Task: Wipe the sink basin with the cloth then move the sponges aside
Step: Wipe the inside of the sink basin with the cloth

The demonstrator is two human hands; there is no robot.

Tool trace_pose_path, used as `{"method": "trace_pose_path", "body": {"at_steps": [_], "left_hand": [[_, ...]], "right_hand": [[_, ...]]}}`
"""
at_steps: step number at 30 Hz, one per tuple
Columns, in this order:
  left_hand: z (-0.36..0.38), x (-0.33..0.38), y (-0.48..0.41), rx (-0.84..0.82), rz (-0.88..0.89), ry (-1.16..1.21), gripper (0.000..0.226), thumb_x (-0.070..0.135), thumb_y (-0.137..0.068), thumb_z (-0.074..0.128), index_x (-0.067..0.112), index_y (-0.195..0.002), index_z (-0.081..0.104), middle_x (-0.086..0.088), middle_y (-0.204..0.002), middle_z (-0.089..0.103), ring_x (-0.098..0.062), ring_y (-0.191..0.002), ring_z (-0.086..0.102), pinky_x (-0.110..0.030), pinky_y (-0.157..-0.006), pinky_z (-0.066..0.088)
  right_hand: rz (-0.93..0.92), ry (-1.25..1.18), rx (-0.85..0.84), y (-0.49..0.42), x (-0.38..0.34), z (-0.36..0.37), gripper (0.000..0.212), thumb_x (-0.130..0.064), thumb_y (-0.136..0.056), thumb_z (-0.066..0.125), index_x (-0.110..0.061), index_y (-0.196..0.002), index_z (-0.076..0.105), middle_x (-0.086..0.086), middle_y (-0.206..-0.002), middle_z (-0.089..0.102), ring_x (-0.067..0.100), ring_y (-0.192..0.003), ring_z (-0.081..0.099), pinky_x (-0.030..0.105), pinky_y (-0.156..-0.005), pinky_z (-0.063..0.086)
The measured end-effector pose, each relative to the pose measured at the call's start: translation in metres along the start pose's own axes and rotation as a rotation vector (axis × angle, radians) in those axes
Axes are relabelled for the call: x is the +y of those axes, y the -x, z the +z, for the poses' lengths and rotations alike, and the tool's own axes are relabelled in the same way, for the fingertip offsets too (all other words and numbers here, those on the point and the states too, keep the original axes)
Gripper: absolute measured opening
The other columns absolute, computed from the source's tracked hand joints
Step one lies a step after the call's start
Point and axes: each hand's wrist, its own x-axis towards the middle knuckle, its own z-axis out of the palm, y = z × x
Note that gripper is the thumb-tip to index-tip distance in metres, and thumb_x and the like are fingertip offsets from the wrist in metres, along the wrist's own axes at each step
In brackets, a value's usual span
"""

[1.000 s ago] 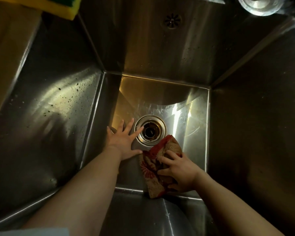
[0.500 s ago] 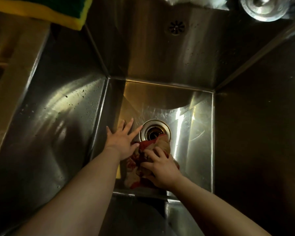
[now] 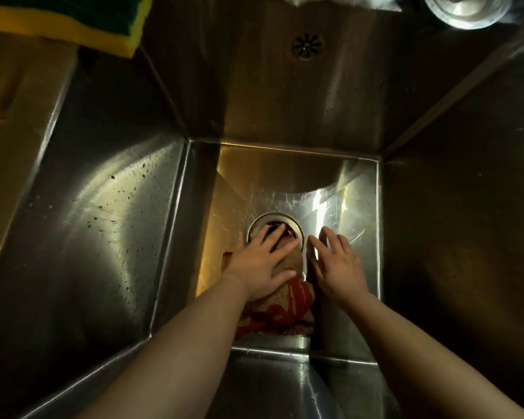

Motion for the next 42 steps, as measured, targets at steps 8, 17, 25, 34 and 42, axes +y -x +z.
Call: {"method": "trace_pose_path", "body": {"at_steps": [8,17,25,34,42], "left_hand": [[0.017,0.029,0.005,-0.143,0.135,0.03,0.086,0.061,-0.077,0.056,0.044,-0.145,0.007,0.007,-0.157,-0.01,-0.022,-0.143,-0.016,-0.07,-0.104,0.002],[0.007,0.021,0.008,-0.122,0.1,-0.011,0.089,0.045,-0.074,0.066,0.023,-0.145,0.017,-0.001,-0.154,0.013,-0.024,-0.141,0.002,-0.059,-0.105,0.023],[-0.007,-0.019,0.023,-0.088,0.069,-0.126,0.082,0.031,-0.073,0.069,0.018,-0.14,0.024,-0.004,-0.149,0.018,-0.027,-0.139,0.009,-0.053,-0.107,0.03],[-0.023,-0.053,0.028,0.018,-0.105,-0.102,0.098,0.033,-0.074,0.069,0.024,-0.148,0.004,0.002,-0.156,0.002,-0.024,-0.144,0.0,-0.05,-0.113,0.017],[-0.001,-0.061,0.05,0.031,-0.265,0.176,0.107,0.057,-0.071,0.067,0.048,-0.141,-0.013,0.01,-0.154,-0.01,-0.022,-0.143,-0.01,-0.064,-0.109,0.009]], "right_hand": [[0.085,0.007,-0.049,0.002,-0.001,0.007,0.064,-0.047,-0.092,0.044,-0.036,-0.147,0.013,-0.002,-0.159,-0.004,0.025,-0.145,-0.005,0.058,-0.113,0.016],[0.139,-0.02,-0.056,0.0,0.003,0.012,0.07,-0.058,-0.087,0.048,-0.042,-0.145,0.011,-0.008,-0.158,-0.009,0.023,-0.144,-0.011,0.064,-0.109,0.008],[0.168,-0.036,-0.056,0.001,-0.005,0.012,0.071,-0.058,-0.087,0.048,-0.04,-0.146,0.012,-0.007,-0.158,-0.009,0.026,-0.144,-0.011,0.065,-0.108,0.009],[0.156,-0.03,-0.039,-0.004,-0.015,0.01,0.072,-0.058,-0.087,0.048,-0.037,-0.146,0.012,-0.005,-0.158,-0.007,0.026,-0.145,-0.008,0.064,-0.109,0.012],[0.184,-0.043,-0.032,-0.002,-0.022,0.012,0.076,-0.056,-0.088,0.048,-0.031,-0.148,0.009,-0.002,-0.159,-0.007,0.026,-0.145,-0.008,0.062,-0.11,0.011]]}}
